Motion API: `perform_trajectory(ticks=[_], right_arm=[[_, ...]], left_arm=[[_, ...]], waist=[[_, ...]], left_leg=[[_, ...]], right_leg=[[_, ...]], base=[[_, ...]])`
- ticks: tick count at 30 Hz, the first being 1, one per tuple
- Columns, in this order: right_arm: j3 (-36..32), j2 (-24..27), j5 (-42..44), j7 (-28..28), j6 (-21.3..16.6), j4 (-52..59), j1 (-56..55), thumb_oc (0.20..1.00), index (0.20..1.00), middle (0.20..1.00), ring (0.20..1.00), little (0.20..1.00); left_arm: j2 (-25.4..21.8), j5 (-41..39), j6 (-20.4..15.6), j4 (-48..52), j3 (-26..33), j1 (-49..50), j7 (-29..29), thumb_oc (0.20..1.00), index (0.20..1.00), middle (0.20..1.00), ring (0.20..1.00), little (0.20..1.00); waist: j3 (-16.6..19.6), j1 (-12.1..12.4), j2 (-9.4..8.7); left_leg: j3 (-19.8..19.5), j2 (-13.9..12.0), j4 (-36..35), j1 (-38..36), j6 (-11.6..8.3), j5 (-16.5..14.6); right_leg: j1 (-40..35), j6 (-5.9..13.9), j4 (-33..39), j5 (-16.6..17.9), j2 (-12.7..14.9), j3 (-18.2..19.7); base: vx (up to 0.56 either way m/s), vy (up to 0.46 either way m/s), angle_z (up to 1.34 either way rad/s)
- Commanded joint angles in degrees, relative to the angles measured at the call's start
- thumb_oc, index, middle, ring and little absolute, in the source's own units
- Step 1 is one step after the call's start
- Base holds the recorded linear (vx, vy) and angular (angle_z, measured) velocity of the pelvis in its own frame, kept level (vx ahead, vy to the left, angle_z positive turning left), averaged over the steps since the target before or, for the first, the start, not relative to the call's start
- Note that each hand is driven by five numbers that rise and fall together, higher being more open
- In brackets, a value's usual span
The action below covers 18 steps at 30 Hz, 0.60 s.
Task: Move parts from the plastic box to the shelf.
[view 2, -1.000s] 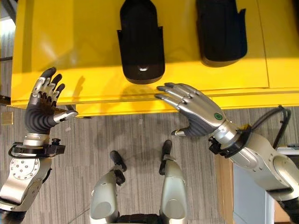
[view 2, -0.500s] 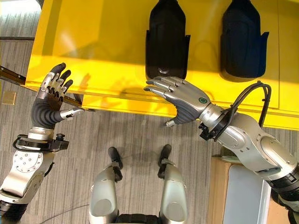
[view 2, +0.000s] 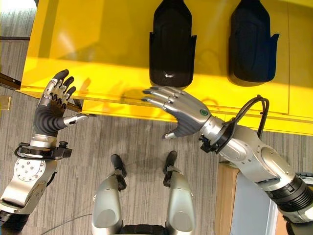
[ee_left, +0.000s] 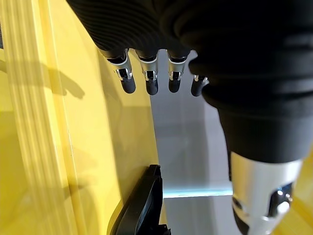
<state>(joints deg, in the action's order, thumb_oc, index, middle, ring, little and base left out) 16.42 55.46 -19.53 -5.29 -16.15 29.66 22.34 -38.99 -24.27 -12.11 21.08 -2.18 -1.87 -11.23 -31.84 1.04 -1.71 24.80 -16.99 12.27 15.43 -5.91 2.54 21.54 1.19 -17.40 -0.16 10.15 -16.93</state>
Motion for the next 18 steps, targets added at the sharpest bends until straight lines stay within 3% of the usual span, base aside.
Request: perform_trajectory(ticks=[1, 3, 7, 12, 18], right_arm=[[-1.7, -0.5, -3.9, 4.3, -7.4, 5.6, 0.6, 1.0, 1.0, 1.0, 1.0, 1.0], [-1.8, -1.0, -4.2, 2.8, -7.7, 5.5, 0.1, 1.0, 1.0, 1.0, 1.0, 1.0], [-0.2, 0.3, -3.3, -0.9, -4.6, 4.9, 0.5, 1.0, 1.0, 1.0, 1.0, 1.0], [3.3, 2.3, 0.1, -3.6, 2.8, 3.1, 2.1, 1.0, 1.0, 1.0, 1.0, 1.0], [5.7, 3.1, 0.3, -4.0, 8.7, 1.3, 2.7, 1.0, 1.0, 1.0, 1.0, 1.0]], left_arm=[[0.1, -0.7, -1.9, 2.9, -0.2, 0.7, -0.2, 1.0, 1.0, 1.0, 1.0, 1.0], [0.3, -0.7, -2.1, 2.8, -0.6, 0.9, -0.3, 1.0, 1.0, 1.0, 1.0, 1.0], [0.0, -0.9, -3.3, 2.2, -1.1, 1.1, -0.7, 1.0, 1.0, 1.0, 1.0, 1.0], [-0.9, -1.0, -4.4, 1.7, -0.9, 1.9, -0.6, 1.0, 1.0, 1.0, 1.0, 1.0], [-1.3, -0.7, -4.1, 1.2, -1.3, 1.9, -1.1, 1.0, 1.0, 1.0, 1.0, 1.0]], waist=[[2.0, -0.1, 0.05], [2.0, -0.3, 0.32], [2.0, -0.2, 0.61], [2.0, 0.3, 0.41], [2.0, 0.3, 0.15]], left_leg=[[-0.1, -0.7, 3.4, 1.1, -1.32, -4.3], [0.1, -0.8, 3.5, 1.3, -1.31, -4.5], [0.2, -0.6, 3.6, 1.4, -1.2, -4.6], [0.1, -0.9, 3.9, 1.9, -1.37, -4.5], [-0.8, -1.1, 4.5, 2.4, -2.17, -5.4]], right_leg=[[-0.4, 6.03, -5.4, -7.9, 1.5, -1.4], [0.0, 6.06, -5.5, -8.0, 1.6, -1.3], [0.4, 5.97, -5.7, -8.3, 1.7, -1.1], [0.7, 5.87, -6.1, -8.4, 1.9, -1.6], [1.3, 6.4, -7.0, -9.3, 2.1, -1.2]], base=[[-0.01, 0.037, -0.02], [-0.02, 0.035, -0.03], [0.0, 0.021, -0.09], [0.0, -0.001, -0.01], [0.03, 0.003, 0.01]])
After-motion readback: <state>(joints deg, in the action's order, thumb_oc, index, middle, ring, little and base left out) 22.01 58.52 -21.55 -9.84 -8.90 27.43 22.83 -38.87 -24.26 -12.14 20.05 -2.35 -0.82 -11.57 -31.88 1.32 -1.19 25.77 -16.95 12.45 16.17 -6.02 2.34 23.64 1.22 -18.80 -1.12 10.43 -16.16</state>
